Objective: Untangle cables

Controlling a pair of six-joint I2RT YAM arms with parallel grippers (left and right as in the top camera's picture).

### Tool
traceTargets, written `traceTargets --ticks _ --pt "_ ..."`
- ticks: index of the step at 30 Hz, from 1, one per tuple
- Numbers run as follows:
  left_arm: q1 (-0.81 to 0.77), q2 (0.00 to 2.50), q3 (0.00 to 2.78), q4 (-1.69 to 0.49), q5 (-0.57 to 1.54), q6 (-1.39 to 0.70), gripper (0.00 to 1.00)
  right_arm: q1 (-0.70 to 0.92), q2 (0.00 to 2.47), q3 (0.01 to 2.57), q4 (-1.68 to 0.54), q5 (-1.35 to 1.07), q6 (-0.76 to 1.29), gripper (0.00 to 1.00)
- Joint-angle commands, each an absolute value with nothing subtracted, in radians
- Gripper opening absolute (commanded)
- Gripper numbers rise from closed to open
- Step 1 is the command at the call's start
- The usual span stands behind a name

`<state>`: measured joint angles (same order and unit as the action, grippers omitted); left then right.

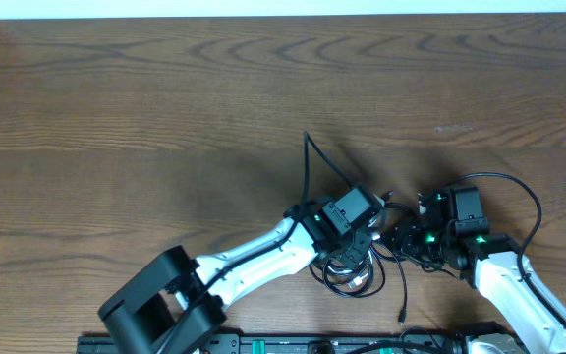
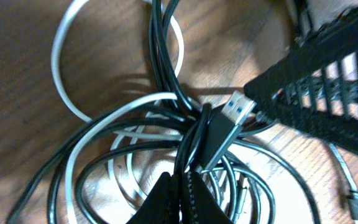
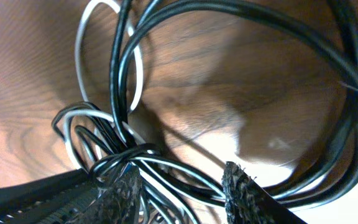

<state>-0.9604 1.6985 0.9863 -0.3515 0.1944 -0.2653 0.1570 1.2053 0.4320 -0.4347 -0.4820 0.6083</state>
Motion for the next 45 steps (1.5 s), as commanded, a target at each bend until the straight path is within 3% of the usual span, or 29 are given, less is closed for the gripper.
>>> traceTargets --ticks 1,13,20,31,35,45 --pt "-0.943 1.644 0.978 -0.353 0.172 -0.237 0.08 0.141 1.165 0.47 -0.437 -0.525 0.559 0.4" --pt "-0.936 1.633 0.978 -0.357 0.175 -0.177 0.08 0.084 1.116 0.474 -0.412 -0.616 0.561 0.43" --pt "-0.944 1.661 0.971 -0.357 0.205 -0.186 0.29 0.086 1.119 0.472 -0.459 -0.587 0.572 0.42" --pt "-0.96 1.72 0.971 -0.349 0.208 -0.196 0.28 0.088 1.119 0.406 -0.45 -0.557 0.631 0.43" --pt "-0.96 1.721 0.971 -0.342 0.209 -0.196 0.09 0.112 1.119 0.405 -0.427 -0.564 0.636 0.43" --pt "-0.96 1.721 0.971 -0.338 0.209 -0.196 0.11 0.211 1.119 0.403 -0.418 -0.461 0.742 0.43"
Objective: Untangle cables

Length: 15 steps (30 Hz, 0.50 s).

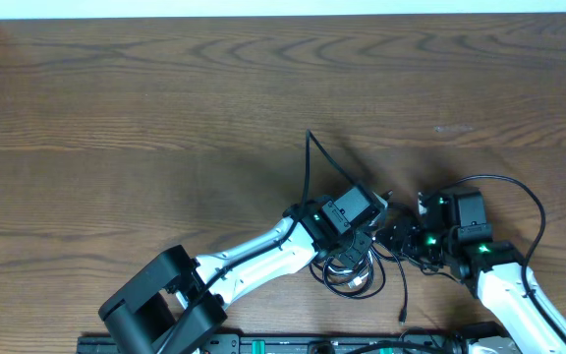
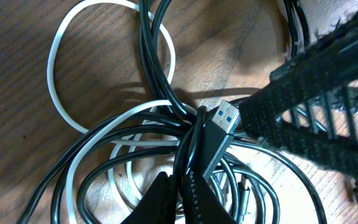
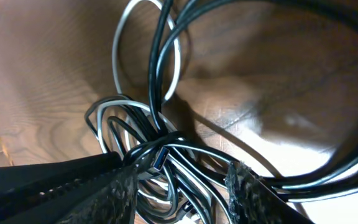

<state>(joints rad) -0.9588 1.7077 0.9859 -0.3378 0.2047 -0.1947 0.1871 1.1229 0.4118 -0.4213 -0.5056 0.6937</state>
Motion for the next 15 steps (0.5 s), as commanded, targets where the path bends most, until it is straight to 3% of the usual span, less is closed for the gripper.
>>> traceTargets --ticks 1,15 --pt "-0.961 1.721 0.971 -0.338 0.209 -0.196 0.11 0.219 1.119 0.403 -0.414 -0.457 0.748 0.43" --pt "-0.962 1.723 0.971 -0.338 0.209 -0.196 0.17 0.283 1.147 0.393 -0.347 -0.417 0.793 0.42"
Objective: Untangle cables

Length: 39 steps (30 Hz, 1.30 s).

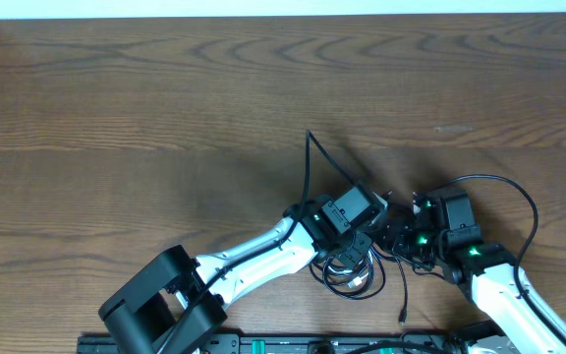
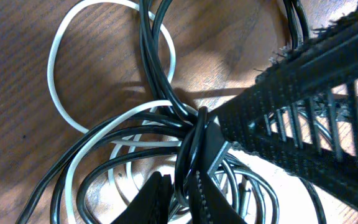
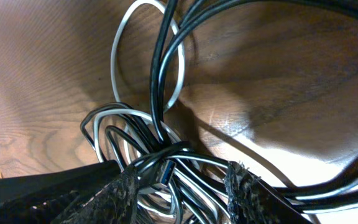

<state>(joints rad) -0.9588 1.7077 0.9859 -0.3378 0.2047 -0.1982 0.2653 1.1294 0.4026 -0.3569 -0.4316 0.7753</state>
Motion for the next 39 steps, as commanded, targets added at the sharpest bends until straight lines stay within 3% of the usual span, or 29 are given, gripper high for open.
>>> traceTargets --ticks 1,9,15,16,23,39 --pt "-0.962 1.723 0.971 -0.337 0.209 -0.196 0.17 0.289 1.157 0.393 -0.339 -0.417 0.793 0.42" --pt "-0.962 1.723 0.971 -0.337 0.209 -0.196 0.17 0.311 1.256 0.392 -0.298 -0.416 0.801 0.38" --pt "-0.962 1.723 0.971 -0.338 0.209 -0.196 0.17 0.312 1.301 0.392 -0.3 -0.417 0.8 0.15" --pt "-0.962 1.723 0.971 -0.338 0.209 -0.196 0.24 0.312 1.305 0.392 -0.303 -0.417 0.8 0.13" --pt "-0.962 1.723 0.971 -0.33 0.208 -0.196 0.26 0.312 1.309 0.392 -0.318 -0.417 0.799 0.01" --pt "-0.962 1.723 0.971 -0.358 0.209 -0.197 0.25 0.312 1.309 0.392 -0.329 -0.369 0.801 0.04"
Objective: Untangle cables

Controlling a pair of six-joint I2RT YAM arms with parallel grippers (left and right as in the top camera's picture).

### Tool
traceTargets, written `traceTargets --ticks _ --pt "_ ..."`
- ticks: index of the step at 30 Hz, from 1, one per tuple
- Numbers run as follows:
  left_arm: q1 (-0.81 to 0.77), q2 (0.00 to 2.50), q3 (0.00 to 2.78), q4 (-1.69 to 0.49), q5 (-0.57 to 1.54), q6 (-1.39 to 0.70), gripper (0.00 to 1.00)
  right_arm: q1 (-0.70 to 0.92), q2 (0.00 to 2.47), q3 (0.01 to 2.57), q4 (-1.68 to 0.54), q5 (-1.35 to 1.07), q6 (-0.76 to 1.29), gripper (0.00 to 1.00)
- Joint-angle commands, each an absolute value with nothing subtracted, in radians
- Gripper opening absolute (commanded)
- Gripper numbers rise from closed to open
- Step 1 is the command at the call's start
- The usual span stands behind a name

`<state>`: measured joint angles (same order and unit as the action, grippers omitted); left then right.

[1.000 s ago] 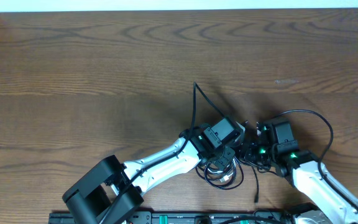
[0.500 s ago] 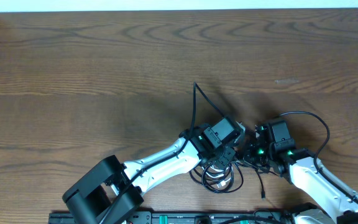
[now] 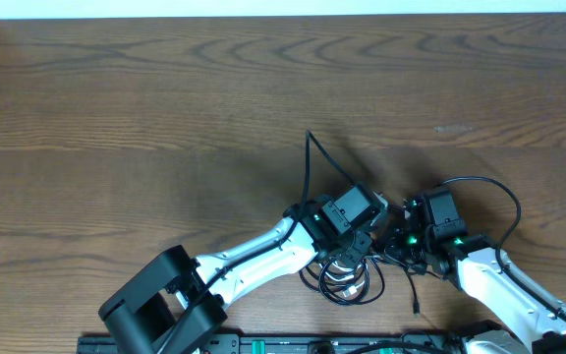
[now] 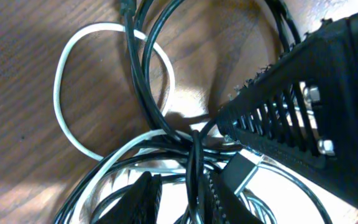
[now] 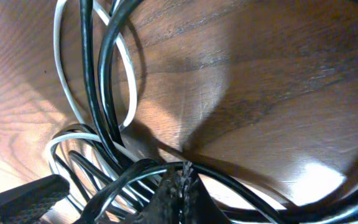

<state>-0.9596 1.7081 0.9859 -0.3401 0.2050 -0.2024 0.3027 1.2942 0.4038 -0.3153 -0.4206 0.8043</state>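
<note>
A tangle of black and white cables (image 3: 347, 275) lies on the wooden table near its front edge. My left gripper (image 3: 360, 241) sits over the tangle. In the left wrist view its gripper (image 4: 178, 182) is open, and a black cable (image 4: 194, 168) runs up between the fingers (image 4: 146, 196). A USB plug (image 4: 240, 173) lies just to the right, under the right arm's finger (image 4: 291, 106). My right gripper (image 3: 397, 237) faces the left one closely. Its gripper (image 5: 180, 183) is shut on a black cable (image 5: 241, 183) at the tips. A white loop (image 5: 61, 74) lies beyond.
A black loop (image 3: 504, 202) arcs around the right wrist, and a black tail (image 3: 309, 157) runs up the table from the tangle. A loose cable end (image 3: 416, 307) lies by the front rail (image 3: 263, 346). The table's far edge (image 3: 263, 16) is well away.
My right gripper was open around the bundle and is now shut on a black cable. My left gripper's fingers were together and are now apart. The USB plug sits lower right.
My left gripper held the knot of cables while my right gripper stood open beside it. The right gripper then stood closer, with the USB plug between the arms. Now the right one is shut on a black cable and the left is open.
</note>
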Motion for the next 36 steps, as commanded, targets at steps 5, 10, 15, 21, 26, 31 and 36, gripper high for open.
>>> traceTargets --ticks 5,10,15,21,26,31,36 --pt "-0.962 1.723 0.97 -0.381 0.209 -0.205 0.31 0.312 1.309 0.392 -0.332 -0.368 0.8 0.05" --pt "-0.962 1.729 0.97 -0.382 0.208 -0.206 0.31 0.312 1.309 0.392 -0.329 -0.369 0.8 0.05" --pt "-0.962 1.758 0.966 -0.384 0.208 -0.276 0.31 0.312 1.309 0.392 -0.332 -0.369 0.8 0.06" --pt "-0.962 1.781 0.966 -0.384 0.209 -0.279 0.08 0.312 1.309 0.392 -0.332 -0.368 0.8 0.06" --pt "-0.946 1.752 0.978 -0.364 0.208 -0.255 0.08 0.312 1.309 0.392 -0.332 -0.369 0.8 0.01" --pt "-0.928 1.705 1.0 -0.33 0.209 -0.204 0.07 0.312 1.309 0.392 -0.335 -0.369 0.799 0.01" --pt "-0.924 1.681 1.0 -0.332 0.209 -0.199 0.07 0.312 1.309 0.392 -0.338 -0.369 0.799 0.01"
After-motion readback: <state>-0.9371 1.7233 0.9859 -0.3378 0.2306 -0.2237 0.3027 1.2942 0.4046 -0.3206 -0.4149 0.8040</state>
